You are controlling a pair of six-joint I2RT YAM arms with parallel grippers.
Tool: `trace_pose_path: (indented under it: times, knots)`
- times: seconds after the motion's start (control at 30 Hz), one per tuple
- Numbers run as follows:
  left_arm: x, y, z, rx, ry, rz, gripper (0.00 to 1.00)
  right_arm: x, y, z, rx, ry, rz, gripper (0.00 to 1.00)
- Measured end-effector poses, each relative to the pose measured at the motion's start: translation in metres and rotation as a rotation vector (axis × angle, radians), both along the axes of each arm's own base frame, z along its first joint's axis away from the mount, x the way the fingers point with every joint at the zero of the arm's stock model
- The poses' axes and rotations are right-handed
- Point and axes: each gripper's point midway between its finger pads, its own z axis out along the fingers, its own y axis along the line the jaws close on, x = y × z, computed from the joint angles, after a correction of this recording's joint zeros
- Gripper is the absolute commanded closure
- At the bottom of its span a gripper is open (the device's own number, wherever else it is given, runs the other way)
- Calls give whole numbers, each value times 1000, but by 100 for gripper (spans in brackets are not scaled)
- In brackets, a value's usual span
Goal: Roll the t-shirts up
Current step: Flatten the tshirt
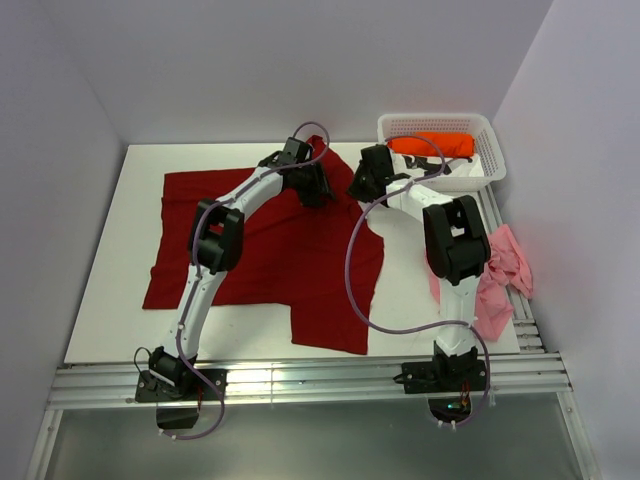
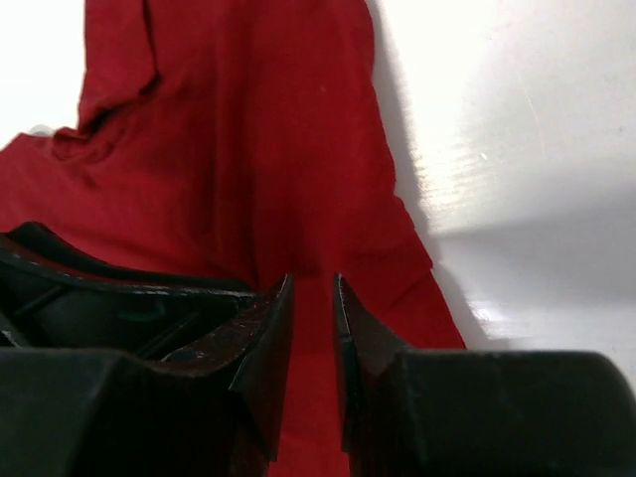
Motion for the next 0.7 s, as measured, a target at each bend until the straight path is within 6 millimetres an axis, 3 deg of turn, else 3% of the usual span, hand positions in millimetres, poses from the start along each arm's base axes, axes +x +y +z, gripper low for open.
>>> trace_pose_path:
  times: [0.37,0.57,0.7]
  knots:
    - [1,4,-3,5,-5,9,46,6,2,-7,-3,24,-6,72]
    - [-7,24,-4,35,4,40,46,5,2,-35,-17,91,-13,72]
    - [-6,38,-4,49,10,62,47,10,3,-34,-21,96,-18,72]
